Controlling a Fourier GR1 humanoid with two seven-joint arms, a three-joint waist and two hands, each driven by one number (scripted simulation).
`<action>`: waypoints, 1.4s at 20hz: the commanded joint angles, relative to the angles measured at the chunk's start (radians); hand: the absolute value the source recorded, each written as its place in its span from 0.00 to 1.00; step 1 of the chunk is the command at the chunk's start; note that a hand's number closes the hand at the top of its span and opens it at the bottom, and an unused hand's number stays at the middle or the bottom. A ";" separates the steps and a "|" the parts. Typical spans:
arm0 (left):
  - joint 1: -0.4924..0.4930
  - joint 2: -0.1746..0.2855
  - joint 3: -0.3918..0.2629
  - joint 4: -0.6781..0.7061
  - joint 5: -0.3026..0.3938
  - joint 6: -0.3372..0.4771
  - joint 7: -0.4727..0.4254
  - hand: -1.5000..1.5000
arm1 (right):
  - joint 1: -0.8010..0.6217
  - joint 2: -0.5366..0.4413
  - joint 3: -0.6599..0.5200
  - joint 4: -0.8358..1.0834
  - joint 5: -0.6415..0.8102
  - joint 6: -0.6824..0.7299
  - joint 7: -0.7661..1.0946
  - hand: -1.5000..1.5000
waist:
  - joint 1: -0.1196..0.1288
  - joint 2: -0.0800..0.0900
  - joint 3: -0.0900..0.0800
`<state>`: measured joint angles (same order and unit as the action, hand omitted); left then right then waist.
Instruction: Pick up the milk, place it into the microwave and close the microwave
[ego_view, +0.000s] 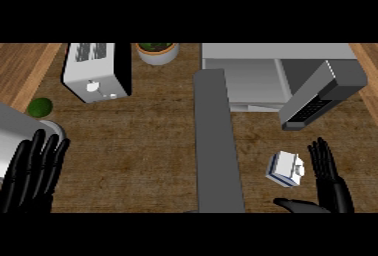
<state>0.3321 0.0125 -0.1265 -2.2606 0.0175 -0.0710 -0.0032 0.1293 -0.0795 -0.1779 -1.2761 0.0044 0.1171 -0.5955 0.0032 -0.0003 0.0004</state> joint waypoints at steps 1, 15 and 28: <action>0.036 -0.012 -0.037 -0.008 -0.041 0.014 -0.023 0.00 | -0.064 -0.021 -0.029 0.194 0.000 0.025 -0.121 0.00 | 0.002 0.000 0.000; 0.064 -0.006 -0.037 -0.011 -0.022 0.000 -0.042 0.00 | -0.394 -0.136 -0.128 0.887 0.024 0.048 -0.460 0.00 | 0.013 0.003 0.001; 0.012 0.013 0.008 -0.037 0.005 0.003 0.014 0.00 | -0.371 -0.117 -0.023 0.838 0.091 0.181 -0.608 1.00 | 0.004 0.002 0.001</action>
<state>0.3611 0.0174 -0.1360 -2.2911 0.0135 -0.0679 -0.0027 -0.2475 -0.1972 -0.2291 -0.4341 0.0955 0.1255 -1.0655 0.0126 0.0004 -0.0021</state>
